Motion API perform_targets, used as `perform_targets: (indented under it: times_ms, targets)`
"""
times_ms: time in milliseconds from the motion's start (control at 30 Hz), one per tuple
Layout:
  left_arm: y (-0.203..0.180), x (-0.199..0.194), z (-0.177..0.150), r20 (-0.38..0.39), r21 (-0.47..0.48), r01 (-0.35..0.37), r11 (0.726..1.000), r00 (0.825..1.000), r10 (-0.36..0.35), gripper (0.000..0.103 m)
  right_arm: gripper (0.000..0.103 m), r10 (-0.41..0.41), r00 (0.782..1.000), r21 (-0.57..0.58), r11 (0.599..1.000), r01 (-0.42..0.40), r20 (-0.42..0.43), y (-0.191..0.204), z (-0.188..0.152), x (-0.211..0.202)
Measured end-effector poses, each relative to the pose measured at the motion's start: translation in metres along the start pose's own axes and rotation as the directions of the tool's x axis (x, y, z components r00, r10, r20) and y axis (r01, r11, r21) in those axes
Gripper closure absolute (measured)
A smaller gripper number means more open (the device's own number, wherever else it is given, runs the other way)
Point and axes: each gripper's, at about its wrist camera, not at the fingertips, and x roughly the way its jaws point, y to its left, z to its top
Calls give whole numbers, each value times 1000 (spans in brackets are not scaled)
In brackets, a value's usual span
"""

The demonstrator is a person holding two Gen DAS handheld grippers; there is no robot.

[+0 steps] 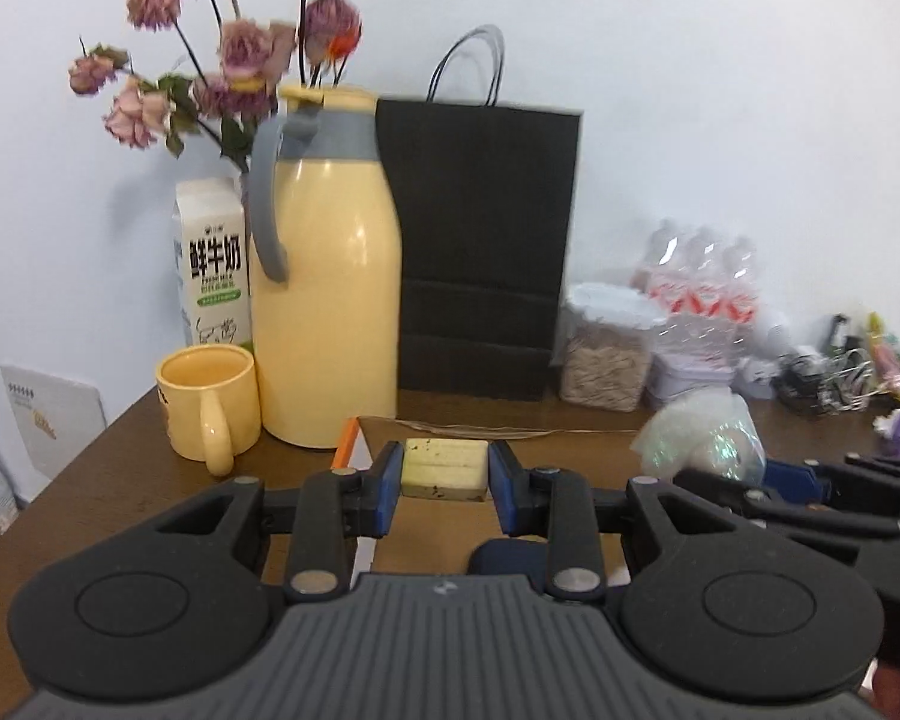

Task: Organize objects
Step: 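Carry the sponge and plastic bag into the box and open both grippers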

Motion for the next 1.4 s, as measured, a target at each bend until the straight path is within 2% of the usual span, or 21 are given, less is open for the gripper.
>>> perform_targets:
  times_ms: [100, 167, 333, 433, 467, 500, 533, 567, 600, 667, 1067, 1400]
  targets:
    - [1, 26, -2, -24, -10, -56, 998, 998, 56, 72, 76, -40, 998, 12, 999, 41, -50, -5, -3, 26]
    - [2, 43, -9, -78, -4, -73, 997, 994, 72, 72, 76, -61, 995, 23, 998, 62, -76, -9, -11, 37]
    - [1, 53, -17, -114, 27, -65, 998, 991, 68, 72, 76, -61, 990, 32, 997, 65, -124, -15, -22, 54]
    - [2, 52, -17, -115, 25, -71, 997, 991, 74, 66, 67, -64, 987, 40, 997, 71, -146, -17, -25, 57]
    - [2, 50, -17, -112, 27, -70, 997, 991, 73, 49, 63, -65, 987, 42, 997, 72, -150, -18, -25, 57]
    - [1, 47, -16, -104, 30, -68, 997, 992, 71, 30, 52, -68, 987, 42, 996, 75, -147, -18, -26, 55]
    - [0, 45, -16, -93, 35, -69, 997, 993, 72, 21, 45, -75, 986, 37, 996, 82, -145, -17, -26, 53]
    - [-2, 42, -15, -82, 40, -74, 996, 994, 77, 6, 29, -84, 986, 31, 996, 89, -143, -16, -25, 50]
    - [-3, 40, -14, -70, 44, -81, 996, 994, 84, 0, 13, -89, 986, 27, 995, 94, -138, -16, -25, 48]
    - [-5, 37, -13, -58, 46, -87, 995, 994, 89, 0, 0, -92, 986, 24, 995, 97, -137, -16, -24, 46]
    - [-2, 33, -10, -61, 25, -88, 996, 994, 90, 0, 0, -93, 986, 33, 995, 99, -141, -19, -20, 36]
    - [0, -7, -8, -12, 18, -86, 996, 996, 86, 0, 0, -98, 992, 22, 995, 100, -75, -15, -12, -2]
